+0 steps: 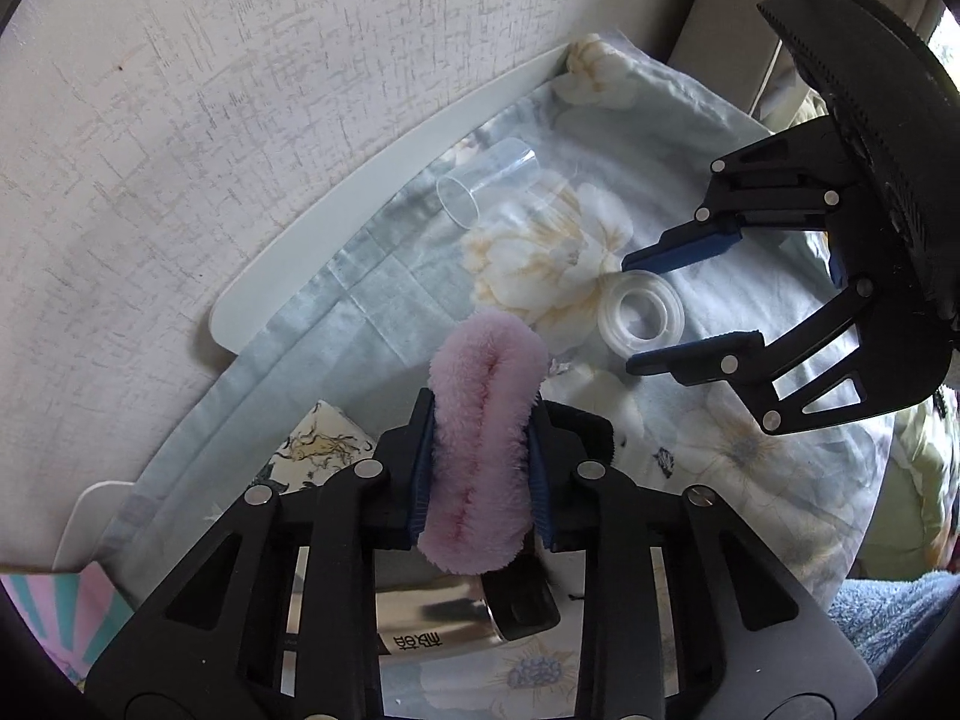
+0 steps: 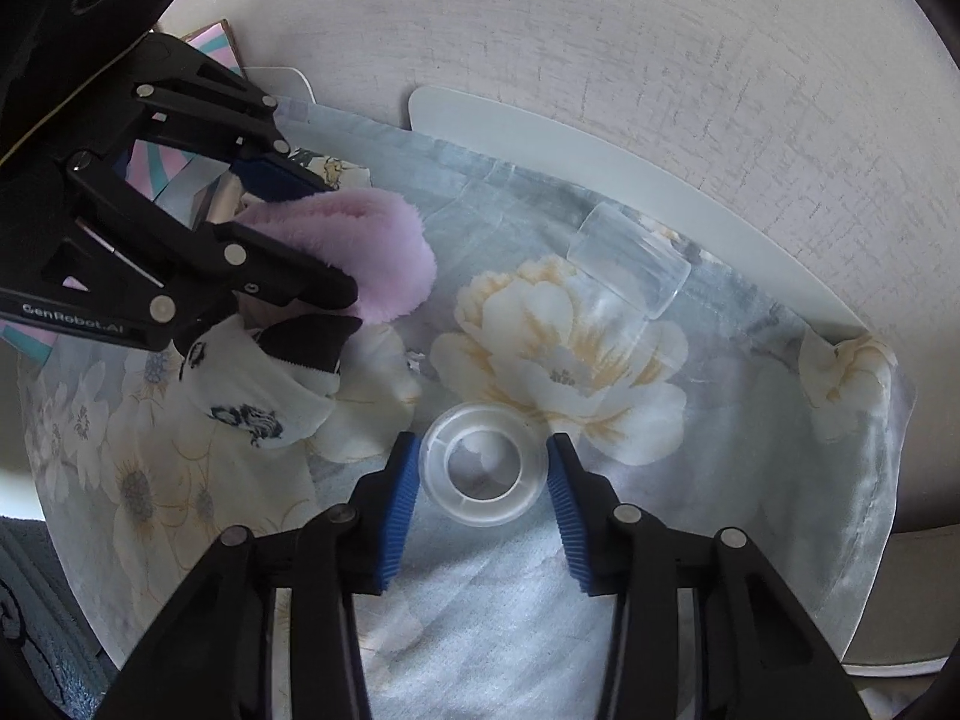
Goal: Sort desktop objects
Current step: 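Grasp the pink fluffy slipper with left tool while right tool grasps the clear tape roll, then carry the slipper with left tool while right tool carries the tape roll to the box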
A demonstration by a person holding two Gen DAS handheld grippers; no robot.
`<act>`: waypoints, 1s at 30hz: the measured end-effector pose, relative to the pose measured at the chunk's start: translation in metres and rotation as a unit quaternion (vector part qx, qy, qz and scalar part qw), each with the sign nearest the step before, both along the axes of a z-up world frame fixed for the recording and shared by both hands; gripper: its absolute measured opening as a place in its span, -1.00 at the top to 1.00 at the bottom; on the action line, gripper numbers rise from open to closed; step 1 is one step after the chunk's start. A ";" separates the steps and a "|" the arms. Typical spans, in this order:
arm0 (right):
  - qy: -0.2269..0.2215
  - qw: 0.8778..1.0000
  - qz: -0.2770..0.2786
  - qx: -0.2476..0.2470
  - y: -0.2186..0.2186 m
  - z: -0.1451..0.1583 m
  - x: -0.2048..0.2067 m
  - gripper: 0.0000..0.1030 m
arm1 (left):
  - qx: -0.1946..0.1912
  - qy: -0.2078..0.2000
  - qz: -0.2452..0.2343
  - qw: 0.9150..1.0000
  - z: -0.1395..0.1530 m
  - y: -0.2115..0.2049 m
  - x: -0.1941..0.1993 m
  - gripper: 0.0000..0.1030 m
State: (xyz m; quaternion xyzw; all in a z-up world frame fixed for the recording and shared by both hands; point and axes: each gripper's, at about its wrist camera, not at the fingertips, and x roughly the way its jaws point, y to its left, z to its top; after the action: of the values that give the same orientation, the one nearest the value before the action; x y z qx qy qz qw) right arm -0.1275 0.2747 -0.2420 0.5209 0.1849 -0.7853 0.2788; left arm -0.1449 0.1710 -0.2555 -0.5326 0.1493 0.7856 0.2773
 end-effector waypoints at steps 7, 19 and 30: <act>0.003 1.000 0.000 -0.003 0.003 0.011 0.006 0.24 | -0.001 0.013 0.008 1.000 0.023 -0.004 0.001 0.54; -0.025 0.999 -0.023 -0.009 0.016 0.062 0.014 0.24 | 0.006 0.025 0.038 0.999 0.096 -0.042 0.025 0.54; -0.022 1.000 0.001 0.003 -0.018 0.130 0.006 0.24 | 0.007 0.058 0.106 0.993 0.166 -0.111 0.075 0.54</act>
State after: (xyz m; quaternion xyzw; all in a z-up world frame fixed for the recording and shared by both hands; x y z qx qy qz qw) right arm -0.1212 0.2562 -0.1121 0.5384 0.1816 -0.7731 0.2817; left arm -0.0701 0.0600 -0.0899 -0.4967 0.1022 0.8414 0.1866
